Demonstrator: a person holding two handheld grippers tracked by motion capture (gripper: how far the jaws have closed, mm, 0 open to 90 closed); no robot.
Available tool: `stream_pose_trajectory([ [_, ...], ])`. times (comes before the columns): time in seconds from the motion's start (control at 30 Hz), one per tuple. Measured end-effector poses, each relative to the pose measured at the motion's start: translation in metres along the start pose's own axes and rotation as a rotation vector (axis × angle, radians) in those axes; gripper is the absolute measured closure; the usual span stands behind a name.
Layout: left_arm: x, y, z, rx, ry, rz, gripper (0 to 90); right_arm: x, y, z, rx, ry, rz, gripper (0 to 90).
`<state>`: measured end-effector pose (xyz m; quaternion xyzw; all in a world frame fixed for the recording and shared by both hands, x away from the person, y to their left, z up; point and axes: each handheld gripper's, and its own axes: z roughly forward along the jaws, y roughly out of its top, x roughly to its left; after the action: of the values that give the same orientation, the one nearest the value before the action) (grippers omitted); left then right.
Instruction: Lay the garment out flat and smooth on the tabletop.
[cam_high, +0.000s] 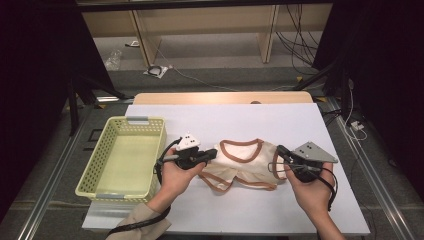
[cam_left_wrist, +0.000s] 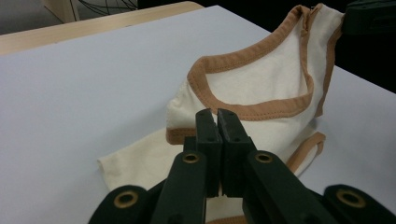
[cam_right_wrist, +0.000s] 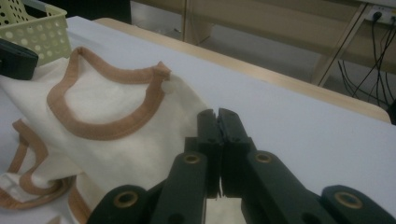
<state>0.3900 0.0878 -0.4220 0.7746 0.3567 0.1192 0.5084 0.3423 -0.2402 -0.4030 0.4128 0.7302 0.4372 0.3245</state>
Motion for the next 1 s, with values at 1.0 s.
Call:
stream_pose_trajectory([
  [1.0,0.005,0.023,-0.008,-0.081,0.027,0.015,88.1,-0.002,0.030,0.001,-0.096,-0.031,-0.018,89.4],
])
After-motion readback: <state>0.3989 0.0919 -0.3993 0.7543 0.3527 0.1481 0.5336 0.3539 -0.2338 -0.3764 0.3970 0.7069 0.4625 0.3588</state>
